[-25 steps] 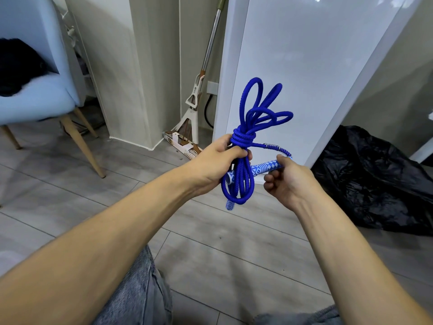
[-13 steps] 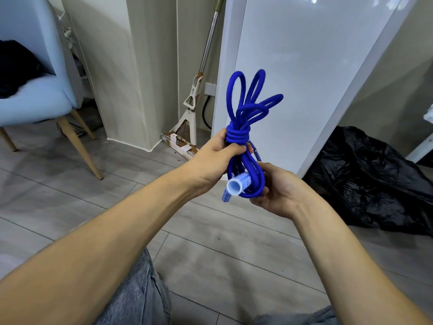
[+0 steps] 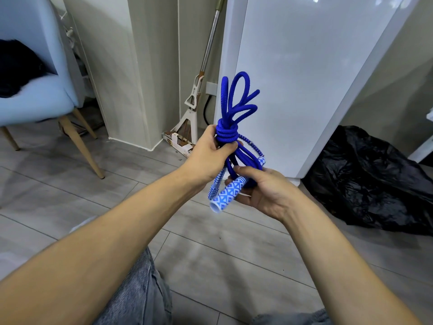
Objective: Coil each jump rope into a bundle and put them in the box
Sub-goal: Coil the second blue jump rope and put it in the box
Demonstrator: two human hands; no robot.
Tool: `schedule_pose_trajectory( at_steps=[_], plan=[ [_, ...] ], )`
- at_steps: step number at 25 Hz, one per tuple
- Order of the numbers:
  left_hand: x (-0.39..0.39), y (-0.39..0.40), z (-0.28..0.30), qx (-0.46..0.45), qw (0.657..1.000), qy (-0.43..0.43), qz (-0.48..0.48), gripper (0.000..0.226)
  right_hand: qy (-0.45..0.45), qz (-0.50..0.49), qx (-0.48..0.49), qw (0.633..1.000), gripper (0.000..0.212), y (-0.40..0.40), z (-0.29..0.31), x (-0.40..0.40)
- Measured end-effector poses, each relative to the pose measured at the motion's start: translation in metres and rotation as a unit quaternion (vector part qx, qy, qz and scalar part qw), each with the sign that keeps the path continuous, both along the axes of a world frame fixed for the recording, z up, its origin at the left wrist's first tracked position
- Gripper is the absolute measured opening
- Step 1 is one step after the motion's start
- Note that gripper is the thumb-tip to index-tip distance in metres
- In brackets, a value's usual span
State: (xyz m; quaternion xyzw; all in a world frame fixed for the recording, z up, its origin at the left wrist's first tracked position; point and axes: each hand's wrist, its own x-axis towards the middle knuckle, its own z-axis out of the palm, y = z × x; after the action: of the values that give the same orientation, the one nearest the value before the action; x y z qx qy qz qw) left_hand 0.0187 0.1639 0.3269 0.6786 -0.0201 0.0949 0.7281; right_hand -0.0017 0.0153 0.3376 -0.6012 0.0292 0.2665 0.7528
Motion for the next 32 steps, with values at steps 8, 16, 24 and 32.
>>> schedule_pose_trajectory(
  at_steps=[8,16,24,32],
  plan=[
    [0.012,0.043,0.010,-0.078,0.976,0.001,0.201,0.024,-0.181,0.235,-0.373,0.879,0.021,-0.028,-0.013,0.009],
    [-0.002,0.018,0.020,-0.128,0.987,0.082,0.060,0.027,-0.242,0.148,-0.454,0.845,0.075,-0.028,-0.018,0.007],
    [-0.004,0.012,0.020,-0.223,0.966,0.130,0.021,0.022,-0.152,0.013,-0.172,0.973,0.019,0.005,-0.027,0.010],
    [0.010,0.047,0.008,0.202,0.940,0.097,0.257,0.084,-0.326,-0.007,-0.506,0.799,0.016,-0.029,-0.014,0.021]
  ],
)
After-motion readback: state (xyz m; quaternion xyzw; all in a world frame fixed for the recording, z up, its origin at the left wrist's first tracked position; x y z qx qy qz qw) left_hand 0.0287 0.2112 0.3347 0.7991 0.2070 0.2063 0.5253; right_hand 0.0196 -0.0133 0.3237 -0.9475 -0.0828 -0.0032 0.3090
